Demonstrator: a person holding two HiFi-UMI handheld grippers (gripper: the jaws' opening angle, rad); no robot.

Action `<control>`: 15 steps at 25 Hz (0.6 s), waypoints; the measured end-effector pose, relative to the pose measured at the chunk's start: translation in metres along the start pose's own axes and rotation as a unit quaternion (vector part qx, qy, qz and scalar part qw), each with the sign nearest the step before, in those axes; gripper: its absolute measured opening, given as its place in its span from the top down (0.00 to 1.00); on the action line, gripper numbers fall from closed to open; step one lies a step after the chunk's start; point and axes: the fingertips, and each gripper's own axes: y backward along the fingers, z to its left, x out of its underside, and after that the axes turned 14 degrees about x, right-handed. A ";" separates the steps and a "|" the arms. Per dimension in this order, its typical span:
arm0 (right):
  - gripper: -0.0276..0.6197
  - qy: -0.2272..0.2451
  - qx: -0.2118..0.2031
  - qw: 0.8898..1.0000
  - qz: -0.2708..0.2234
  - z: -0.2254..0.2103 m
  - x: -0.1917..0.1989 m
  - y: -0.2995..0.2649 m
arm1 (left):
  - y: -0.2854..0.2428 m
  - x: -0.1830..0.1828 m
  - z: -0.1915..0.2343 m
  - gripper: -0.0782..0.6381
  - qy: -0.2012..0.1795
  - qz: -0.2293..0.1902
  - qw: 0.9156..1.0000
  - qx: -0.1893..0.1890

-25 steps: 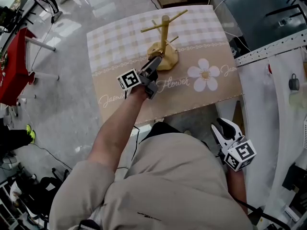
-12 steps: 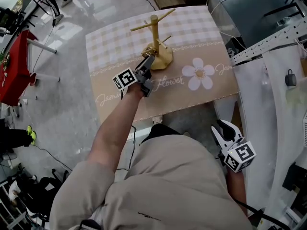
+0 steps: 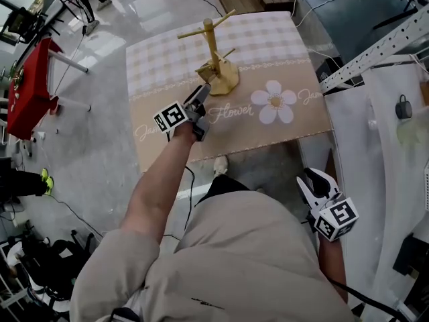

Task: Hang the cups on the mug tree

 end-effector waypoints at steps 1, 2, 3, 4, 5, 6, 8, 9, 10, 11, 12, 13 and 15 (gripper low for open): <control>0.75 0.002 -0.004 1.000 -0.002 -0.002 0.001 0.002 | 0.003 0.003 -0.005 0.54 -0.003 0.000 1.000 -0.001; 0.75 0.003 -0.008 1.000 -0.005 -0.003 0.002 0.004 | 0.006 0.006 -0.012 0.54 -0.006 0.000 1.000 -0.002; 0.76 0.005 -0.013 1.000 -0.008 -0.005 0.004 0.007 | 0.010 0.010 -0.019 0.54 -0.011 0.003 1.000 -0.002; 0.76 0.007 -0.018 1.000 -0.010 -0.006 0.005 0.010 | 0.013 0.015 -0.028 0.54 -0.018 0.007 1.000 -0.003; 0.77 0.008 -0.023 1.000 -0.013 -0.006 0.007 0.014 | 0.017 0.020 -0.037 0.54 -0.024 0.012 1.000 -0.003; 0.78 0.009 -0.027 0.999 -0.017 -0.008 0.008 0.017 | 0.020 0.027 -0.046 0.54 -0.032 0.020 0.999 -0.004; 0.80 0.011 -0.035 0.999 -0.026 -0.011 0.010 0.024 | 0.025 0.043 -0.064 0.54 -0.049 0.040 0.998 -0.006; 0.81 0.012 -0.038 0.999 -0.029 -0.014 0.012 0.027 | 0.028 0.054 -0.073 0.54 -0.057 0.054 0.997 -0.008; 0.82 0.013 -0.040 0.999 -0.030 -0.016 0.014 0.032 | 0.031 0.066 -0.082 0.54 -0.065 0.069 0.995 -0.010; 0.83 0.013 -0.043 0.998 -0.032 -0.019 0.017 0.036 | 0.034 0.080 -0.092 0.54 -0.073 0.083 0.994 -0.010; 0.85 0.014 -0.047 0.998 -0.033 -0.021 0.020 0.040 | 0.036 0.094 -0.104 0.56 -0.080 0.096 0.992 -0.008; 0.87 0.015 -0.050 0.998 -0.034 -0.022 0.022 0.044 | 0.038 0.106 -0.117 0.58 -0.087 0.107 0.991 -0.006; 0.88 0.020 -0.059 0.997 -0.035 -0.025 0.027 0.050 | 0.042 0.128 -0.141 0.63 -0.100 0.123 0.987 -0.002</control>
